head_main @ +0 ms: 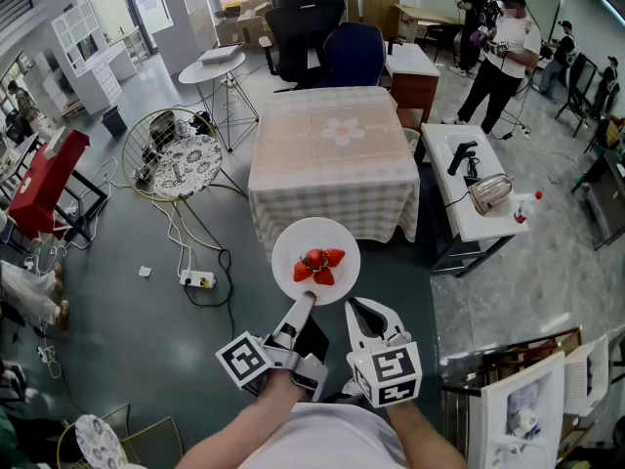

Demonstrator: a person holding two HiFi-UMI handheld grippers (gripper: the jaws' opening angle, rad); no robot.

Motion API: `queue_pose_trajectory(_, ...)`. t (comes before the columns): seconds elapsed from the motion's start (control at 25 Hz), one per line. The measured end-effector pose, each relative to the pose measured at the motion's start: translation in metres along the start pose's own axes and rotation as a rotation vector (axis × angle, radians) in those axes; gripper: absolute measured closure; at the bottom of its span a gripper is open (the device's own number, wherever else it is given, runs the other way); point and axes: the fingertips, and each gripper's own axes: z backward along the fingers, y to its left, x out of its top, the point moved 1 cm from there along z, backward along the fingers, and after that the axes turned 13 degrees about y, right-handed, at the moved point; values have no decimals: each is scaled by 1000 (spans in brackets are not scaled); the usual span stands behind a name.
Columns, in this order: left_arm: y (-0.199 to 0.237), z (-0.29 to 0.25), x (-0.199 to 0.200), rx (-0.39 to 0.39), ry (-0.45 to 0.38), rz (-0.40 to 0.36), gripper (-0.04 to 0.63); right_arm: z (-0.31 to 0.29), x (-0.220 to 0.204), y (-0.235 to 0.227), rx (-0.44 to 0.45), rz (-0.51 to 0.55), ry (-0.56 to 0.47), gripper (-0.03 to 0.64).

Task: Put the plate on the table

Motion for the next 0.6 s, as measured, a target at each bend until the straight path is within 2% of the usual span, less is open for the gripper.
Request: queue_pose_trajectory(0.6, 5, -46, -30, 25, -32, -3, 578, 13, -9, -57, 30, -8, -21, 614)
